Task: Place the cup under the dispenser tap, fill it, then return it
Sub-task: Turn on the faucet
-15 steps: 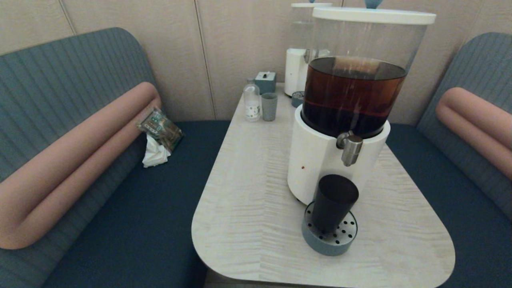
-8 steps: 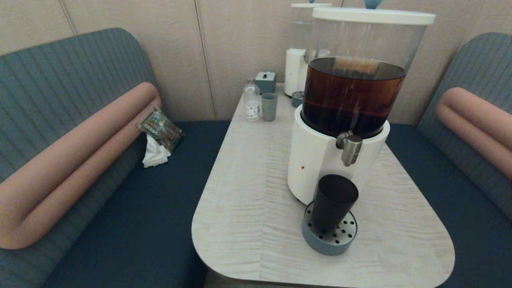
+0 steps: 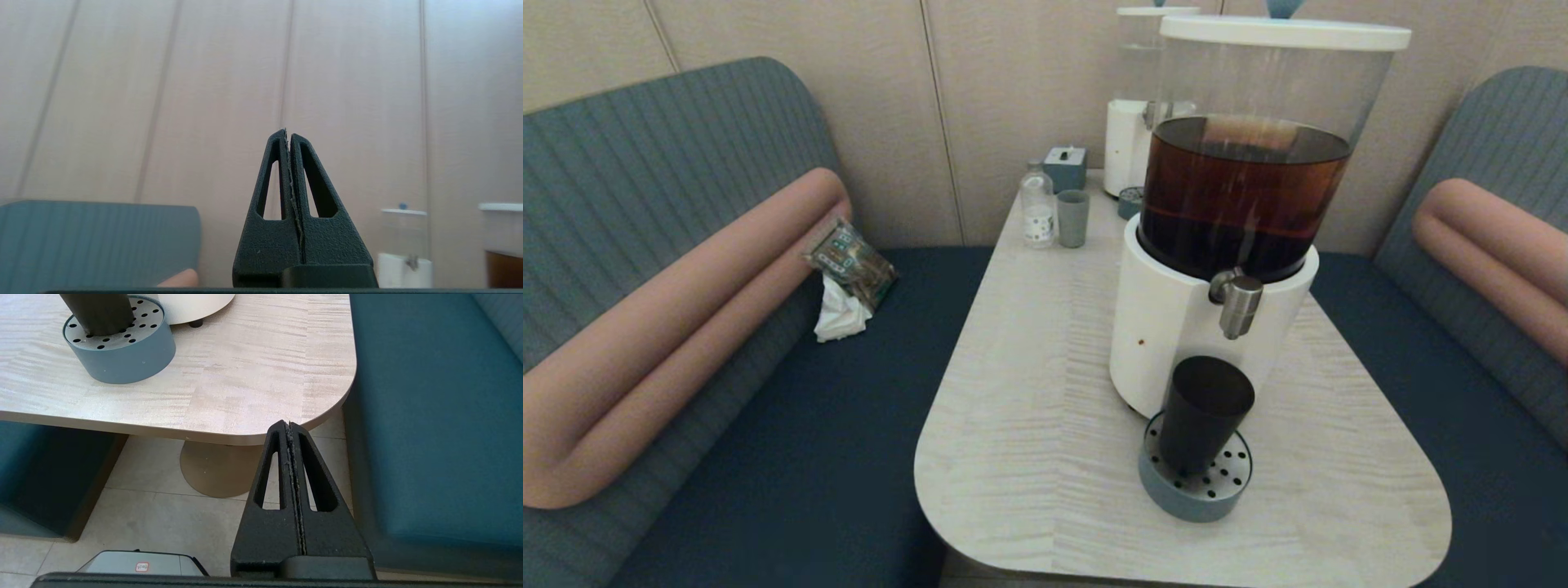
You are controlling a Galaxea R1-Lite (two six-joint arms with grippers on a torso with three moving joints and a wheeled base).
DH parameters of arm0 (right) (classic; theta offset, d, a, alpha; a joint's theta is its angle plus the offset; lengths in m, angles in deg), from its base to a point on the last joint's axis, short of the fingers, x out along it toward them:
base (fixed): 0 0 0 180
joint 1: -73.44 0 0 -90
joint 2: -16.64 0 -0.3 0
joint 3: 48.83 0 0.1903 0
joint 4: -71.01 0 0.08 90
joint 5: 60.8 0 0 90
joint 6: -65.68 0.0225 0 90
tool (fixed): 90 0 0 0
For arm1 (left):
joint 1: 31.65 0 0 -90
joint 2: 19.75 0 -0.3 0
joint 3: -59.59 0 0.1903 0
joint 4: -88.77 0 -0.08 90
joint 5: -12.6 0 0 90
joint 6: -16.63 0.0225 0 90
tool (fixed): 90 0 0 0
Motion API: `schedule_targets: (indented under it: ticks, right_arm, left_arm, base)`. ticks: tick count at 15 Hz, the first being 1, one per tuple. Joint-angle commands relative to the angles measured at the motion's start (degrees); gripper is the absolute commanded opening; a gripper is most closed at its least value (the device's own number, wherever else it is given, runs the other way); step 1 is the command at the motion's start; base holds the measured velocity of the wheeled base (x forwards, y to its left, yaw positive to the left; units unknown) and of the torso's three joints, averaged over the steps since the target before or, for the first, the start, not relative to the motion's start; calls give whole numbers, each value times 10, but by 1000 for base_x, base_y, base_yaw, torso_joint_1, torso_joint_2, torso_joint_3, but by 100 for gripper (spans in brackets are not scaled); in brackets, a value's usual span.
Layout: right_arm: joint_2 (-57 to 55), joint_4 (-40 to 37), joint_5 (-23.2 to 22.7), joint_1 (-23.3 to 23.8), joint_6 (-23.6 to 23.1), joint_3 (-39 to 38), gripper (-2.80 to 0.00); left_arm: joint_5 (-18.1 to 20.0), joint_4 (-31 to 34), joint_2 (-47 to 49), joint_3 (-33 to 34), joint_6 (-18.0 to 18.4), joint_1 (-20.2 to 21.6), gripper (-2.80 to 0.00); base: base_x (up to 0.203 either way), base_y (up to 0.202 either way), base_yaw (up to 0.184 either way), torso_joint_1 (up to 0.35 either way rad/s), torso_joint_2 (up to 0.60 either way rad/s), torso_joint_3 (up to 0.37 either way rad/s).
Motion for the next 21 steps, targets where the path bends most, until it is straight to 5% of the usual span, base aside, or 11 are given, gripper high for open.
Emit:
schedule_targets:
  ticks: [1, 3, 7, 12, 21]
  right_arm:
    - [-1, 0, 0, 0, 0, 0, -280]
    - [-1, 0, 0, 0, 0, 0, -280]
    - [-1, 0, 0, 0, 0, 0, -280]
    - [-1, 0, 0, 0, 0, 0, -280]
    - [-1, 0, 0, 0, 0, 0, -280]
  left_arm:
    - [3, 27, -14, 8, -2, -2, -280]
    - [16, 113, -28, 8, 1, -3, -280]
    - [44, 397, -113, 8, 42, -5, -280]
    - [17, 635, -115, 8, 58, -5, -280]
    - [70, 706, -115, 6, 33, -7, -280]
  base:
    - [0, 0, 0, 0, 0, 0]
    - [0, 0, 0, 0, 0, 0]
    - [0, 0, 0, 0, 0, 0]
    - [0, 0, 0, 0, 0, 0]
    - [0, 0, 0, 0, 0, 0]
